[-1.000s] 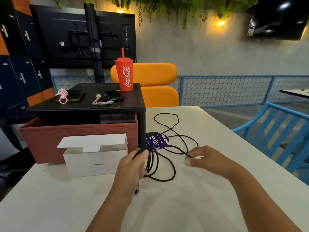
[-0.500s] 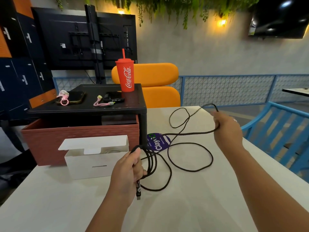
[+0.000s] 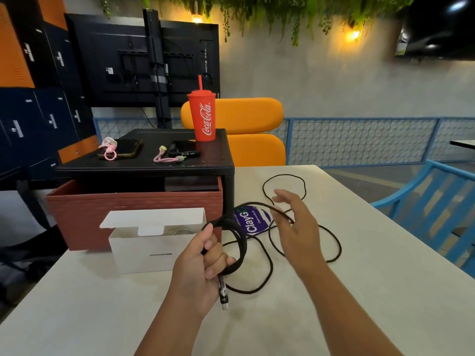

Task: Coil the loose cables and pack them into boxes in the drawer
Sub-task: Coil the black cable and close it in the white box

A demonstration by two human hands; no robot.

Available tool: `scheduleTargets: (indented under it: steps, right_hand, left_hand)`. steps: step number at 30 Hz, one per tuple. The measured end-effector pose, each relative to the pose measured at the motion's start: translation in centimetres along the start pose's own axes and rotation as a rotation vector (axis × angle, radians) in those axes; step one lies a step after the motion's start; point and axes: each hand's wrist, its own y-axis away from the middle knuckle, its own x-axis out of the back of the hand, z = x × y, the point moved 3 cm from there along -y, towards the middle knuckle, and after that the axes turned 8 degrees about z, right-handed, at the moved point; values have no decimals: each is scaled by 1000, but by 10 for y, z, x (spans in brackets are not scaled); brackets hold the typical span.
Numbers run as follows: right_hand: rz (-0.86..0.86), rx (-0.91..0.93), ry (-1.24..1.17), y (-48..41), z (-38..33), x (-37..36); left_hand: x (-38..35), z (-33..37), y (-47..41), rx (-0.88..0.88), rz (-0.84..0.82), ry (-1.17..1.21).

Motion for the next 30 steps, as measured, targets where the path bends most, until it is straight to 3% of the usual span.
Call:
scheduleTargets:
  steps: [3, 6, 8, 10, 12, 15, 18, 20, 24, 30]
  right_hand:
    - [16, 100, -90, 17, -16, -15]
    - [-116, 189, -24, 22, -16, -21]
    - [-259, 131, 5, 22, -12, -24]
    - [-467, 51, 133, 27, -6, -28]
    - [-648, 13, 259, 32, -8, -31]
    - [-801, -49, 363, 38, -17, -35]
    - [-965, -58, 548, 48, -21, -39]
    - [-1039, -7, 621, 55, -26, -39]
    - [-1092, 146, 681, 58, -40, -32]
    - [-1104, 208, 648, 49, -44, -18]
  left_hand:
    - [2, 2, -1, -6, 3, 39]
    - [2, 8, 0, 1, -29, 154]
    - [1, 12, 3, 15, -95, 236]
    - [4, 14, 0, 57, -255, 346]
    - [3, 15, 1, 86, -565, 390]
    - [19, 23, 6, -149, -399, 181]
    - [-2, 24, 12, -176, -545, 132]
    - [1, 15, 9, -125, -377, 102]
    - [-7, 12, 13, -318, -162, -262]
    - [-9, 0, 11, -565, -139, -794]
